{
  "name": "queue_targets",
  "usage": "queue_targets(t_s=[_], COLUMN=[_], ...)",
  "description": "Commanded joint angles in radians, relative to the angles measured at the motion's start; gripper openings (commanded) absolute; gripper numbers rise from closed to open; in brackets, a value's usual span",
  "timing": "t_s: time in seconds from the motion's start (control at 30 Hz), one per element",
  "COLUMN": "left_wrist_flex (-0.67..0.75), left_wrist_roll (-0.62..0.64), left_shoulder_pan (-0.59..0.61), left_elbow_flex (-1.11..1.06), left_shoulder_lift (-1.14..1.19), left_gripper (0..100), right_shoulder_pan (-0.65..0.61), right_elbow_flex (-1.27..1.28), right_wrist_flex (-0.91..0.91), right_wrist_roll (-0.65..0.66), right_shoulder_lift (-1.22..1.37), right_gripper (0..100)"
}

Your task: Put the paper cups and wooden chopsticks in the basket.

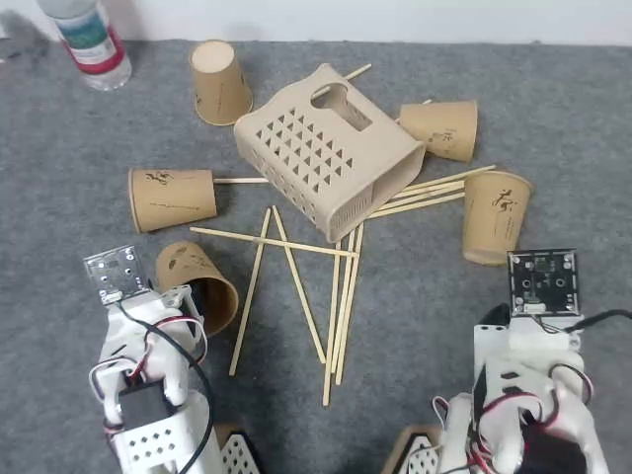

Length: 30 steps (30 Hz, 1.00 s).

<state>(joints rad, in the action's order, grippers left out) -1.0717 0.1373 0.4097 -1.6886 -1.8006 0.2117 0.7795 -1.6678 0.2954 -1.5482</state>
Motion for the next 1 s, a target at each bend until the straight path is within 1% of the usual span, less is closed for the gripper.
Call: queue_targets(t_s=[0.0,0.63,0.73,0.8,0.87,0.9,0.97], left_wrist_flex=[-0.002,-0.006,-0.006,-0.006,-0.005,-0.005,-0.003], left_wrist_roll=[0.003,0.000,0.000,0.000,0.000,0.000,0.000], left_shoulder_pan=[0.006,0.009,0.009,0.009,0.009,0.008,0.006], left_elbow_flex=[0.005,0.005,0.005,0.005,0.005,0.005,0.005], left_shoulder_lift=[-0.023,-0.023,-0.023,-0.023,-0.023,-0.023,-0.023], left_gripper=[26,26,26,26,26,26,26], right_shoulder_pan=[-0.012,-0.019,-0.012,-0.012,-0.016,-0.016,-0.018], right_elbow_flex=[0.000,0.028,0.026,0.025,0.028,0.037,0.060], right_wrist_flex=[0.015,0.048,0.110,0.134,0.159,0.180,0.242], right_wrist_roll=[-0.012,-0.012,-0.009,0.055,0.146,0.158,0.137], right_shoulder_lift=[0.005,0.005,0.005,0.007,0.018,0.019,0.028], right_gripper=[0.9,0.9,0.9,1.1,4.3,8.0,17.3])
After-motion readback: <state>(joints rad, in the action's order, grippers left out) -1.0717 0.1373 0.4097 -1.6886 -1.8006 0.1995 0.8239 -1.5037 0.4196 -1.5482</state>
